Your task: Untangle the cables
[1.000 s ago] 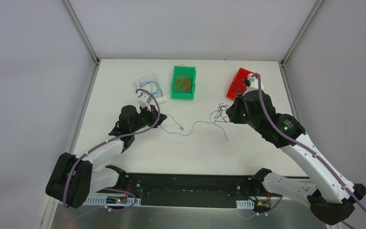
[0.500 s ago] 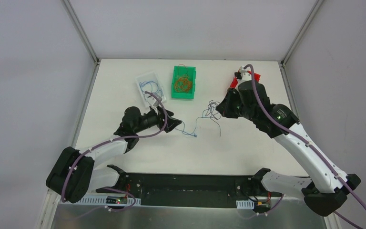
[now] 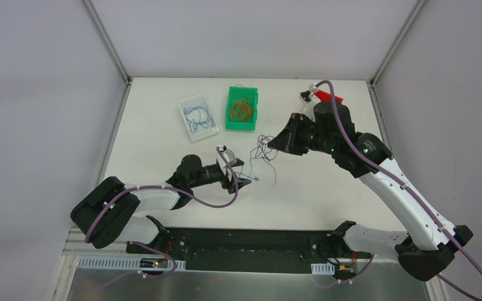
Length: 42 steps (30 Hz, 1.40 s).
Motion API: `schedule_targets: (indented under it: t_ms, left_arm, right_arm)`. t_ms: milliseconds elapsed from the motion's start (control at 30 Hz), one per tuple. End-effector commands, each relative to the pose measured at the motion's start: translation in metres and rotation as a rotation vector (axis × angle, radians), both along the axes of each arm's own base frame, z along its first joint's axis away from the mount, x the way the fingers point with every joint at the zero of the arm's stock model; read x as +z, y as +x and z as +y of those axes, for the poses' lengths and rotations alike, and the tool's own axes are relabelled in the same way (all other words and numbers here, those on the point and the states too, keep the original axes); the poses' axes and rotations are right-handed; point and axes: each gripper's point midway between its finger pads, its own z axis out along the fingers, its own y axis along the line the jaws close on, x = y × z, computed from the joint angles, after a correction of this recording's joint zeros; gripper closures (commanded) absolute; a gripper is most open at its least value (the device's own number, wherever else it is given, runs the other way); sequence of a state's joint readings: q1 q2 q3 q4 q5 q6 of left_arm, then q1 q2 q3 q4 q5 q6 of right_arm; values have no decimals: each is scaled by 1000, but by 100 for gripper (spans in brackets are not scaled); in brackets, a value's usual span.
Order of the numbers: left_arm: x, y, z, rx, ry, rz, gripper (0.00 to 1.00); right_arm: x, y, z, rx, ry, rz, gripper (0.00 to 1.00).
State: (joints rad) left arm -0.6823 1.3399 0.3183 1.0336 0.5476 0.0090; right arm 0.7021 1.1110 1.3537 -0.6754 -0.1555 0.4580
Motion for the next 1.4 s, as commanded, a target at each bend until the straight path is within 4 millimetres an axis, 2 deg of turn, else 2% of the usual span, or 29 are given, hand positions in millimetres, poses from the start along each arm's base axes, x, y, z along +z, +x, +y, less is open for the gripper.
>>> schedule_targets:
  t_ms: [0, 300, 433, 667, 700, 767, 833, 867, 900, 1033, 1167, 1267, 1367]
  left_arm:
    - [22, 14, 0, 32, 5, -194, 26]
    - [20, 19, 1, 59, 16, -197, 25]
    - [21, 17, 0, 48, 12, -200, 21]
    - [22, 13, -7, 7, 4, -205, 22]
    - [22, 11, -9, -11, 6, -201, 25]
    - [20, 9, -12, -34, 23, -191, 41]
    - [17, 12, -10, -26, 51, -181, 68]
    - [17, 15, -9, -13, 62, -179, 89]
    - [16, 17, -8, 2, 73, -174, 100]
    - [14, 26, -2, 64, 105, -131, 100]
    - [9, 43, 16, 217, 141, -103, 100]
    - [-1, 62, 41, 390, 192, -67, 100]
    - [-15, 71, 59, 489, 252, -18, 100]
  right_arm:
    - [23, -16, 26, 106, 162, 53, 100]
    - [28, -30, 35, 151, 237, 111, 100]
    - [20, -37, 37, 162, 251, 136, 100]
    - [18, -46, 44, 207, 273, 179, 100]
    - [20, -46, 43, 207, 273, 172, 100]
    - [23, -44, 40, 197, 263, 148, 100]
    - [27, -41, 36, 180, 243, 126, 100]
    - [29, -39, 32, 163, 230, 107, 100]
    - [31, -38, 28, 147, 216, 95, 100]
    - [39, -30, -2, 39, 121, -8, 100]
    - [39, -12, -57, -173, -60, -129, 100]
    - [39, -4, -100, -311, -215, -190, 100]
    - [35, 3, -136, -429, -344, -243, 100]
